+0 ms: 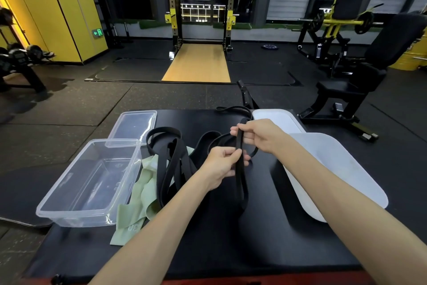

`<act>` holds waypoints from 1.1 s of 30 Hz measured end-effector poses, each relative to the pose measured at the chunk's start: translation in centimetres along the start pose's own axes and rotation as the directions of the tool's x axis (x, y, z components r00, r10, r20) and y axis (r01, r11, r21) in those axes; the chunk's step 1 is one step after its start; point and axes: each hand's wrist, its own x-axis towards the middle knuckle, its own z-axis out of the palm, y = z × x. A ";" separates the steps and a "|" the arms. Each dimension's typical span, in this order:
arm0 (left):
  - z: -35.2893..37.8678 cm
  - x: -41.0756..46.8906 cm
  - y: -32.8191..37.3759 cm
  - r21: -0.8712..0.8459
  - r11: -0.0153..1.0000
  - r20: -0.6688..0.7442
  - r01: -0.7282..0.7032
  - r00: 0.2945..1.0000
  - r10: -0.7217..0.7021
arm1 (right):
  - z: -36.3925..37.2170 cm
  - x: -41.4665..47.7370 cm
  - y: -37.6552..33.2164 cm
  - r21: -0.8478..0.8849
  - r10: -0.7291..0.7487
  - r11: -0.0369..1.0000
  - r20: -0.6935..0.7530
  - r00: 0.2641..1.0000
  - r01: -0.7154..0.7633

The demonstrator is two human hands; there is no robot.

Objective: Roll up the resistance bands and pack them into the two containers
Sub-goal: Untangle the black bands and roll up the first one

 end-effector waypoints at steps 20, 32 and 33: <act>-0.1 -1.1 -1.5 -0.119 0.993 0.005 0.009 1.000 -0.008 | -0.3 -1.5 1.0 -0.102 -0.088 0.990 0.045 0.995 0.093; 0.5 -2.7 -1.5 -0.114 0.993 0.034 0.031 0.999 -0.028 | -0.3 -2.7 1.0 -0.013 -0.094 0.995 -0.006 0.996 0.094; 0.5 -2.9 -1.6 -0.121 0.992 0.047 0.031 0.999 -0.025 | -0.3 -2.6 1.0 0.009 -0.095 0.995 -0.010 0.995 0.095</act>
